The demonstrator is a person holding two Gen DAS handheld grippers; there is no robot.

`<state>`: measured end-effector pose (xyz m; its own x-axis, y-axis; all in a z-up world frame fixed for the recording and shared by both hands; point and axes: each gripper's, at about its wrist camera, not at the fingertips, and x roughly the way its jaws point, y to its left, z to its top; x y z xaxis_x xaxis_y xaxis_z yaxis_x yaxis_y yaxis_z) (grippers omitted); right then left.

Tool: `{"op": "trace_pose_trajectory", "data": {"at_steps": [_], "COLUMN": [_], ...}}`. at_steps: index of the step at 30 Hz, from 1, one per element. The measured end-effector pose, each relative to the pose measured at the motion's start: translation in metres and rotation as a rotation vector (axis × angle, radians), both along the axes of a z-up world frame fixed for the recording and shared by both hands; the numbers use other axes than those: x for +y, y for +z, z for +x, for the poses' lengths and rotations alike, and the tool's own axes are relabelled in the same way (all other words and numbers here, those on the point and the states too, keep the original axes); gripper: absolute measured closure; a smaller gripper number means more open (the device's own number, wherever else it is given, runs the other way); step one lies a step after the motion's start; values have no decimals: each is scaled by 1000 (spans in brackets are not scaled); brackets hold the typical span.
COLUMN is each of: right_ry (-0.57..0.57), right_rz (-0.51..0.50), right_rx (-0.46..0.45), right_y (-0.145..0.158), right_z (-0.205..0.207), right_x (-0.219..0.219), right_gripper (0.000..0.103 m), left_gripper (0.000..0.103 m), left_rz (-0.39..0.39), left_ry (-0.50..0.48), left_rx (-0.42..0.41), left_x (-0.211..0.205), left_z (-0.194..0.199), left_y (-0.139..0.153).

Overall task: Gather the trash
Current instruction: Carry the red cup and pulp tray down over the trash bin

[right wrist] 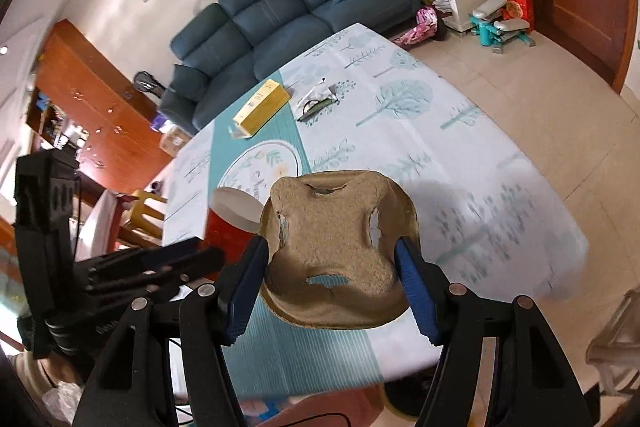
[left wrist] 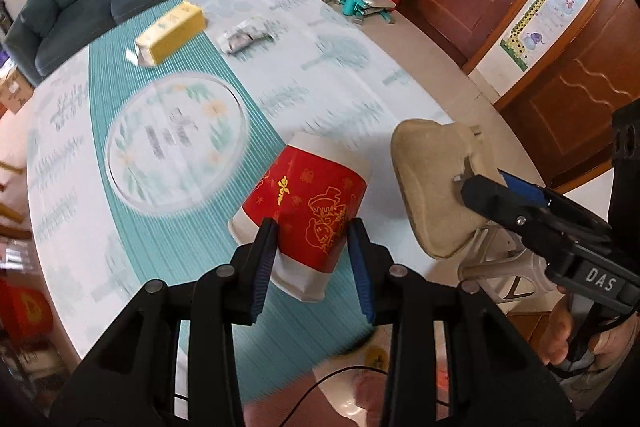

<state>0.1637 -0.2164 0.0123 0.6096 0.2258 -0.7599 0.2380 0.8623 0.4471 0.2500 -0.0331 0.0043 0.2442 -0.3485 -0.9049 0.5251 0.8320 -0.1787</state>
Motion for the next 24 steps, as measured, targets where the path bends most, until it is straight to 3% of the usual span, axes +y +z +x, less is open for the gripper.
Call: {"op": "trace_pose_trajectory", "data": {"at_steps": [13,19,24], "right_ry": [61,38,30], "right_rz": [55,103,113], "right_rx": [2,57,109], "right_y": [-24,-51,-80], "right_z": [-184,-231,-250], "right_x": [-64,-75,-70], "right_gripper": [38,38,38], "left_gripper": [71,71,71], "left_rz": [9,57,80], "left_ry": [134,140,147], "left_rx": [40,90,117], "left_x": [-47,-52,-45], "left_z": [-181,-223,-230], "left_y": [-14,-32,-59]}}
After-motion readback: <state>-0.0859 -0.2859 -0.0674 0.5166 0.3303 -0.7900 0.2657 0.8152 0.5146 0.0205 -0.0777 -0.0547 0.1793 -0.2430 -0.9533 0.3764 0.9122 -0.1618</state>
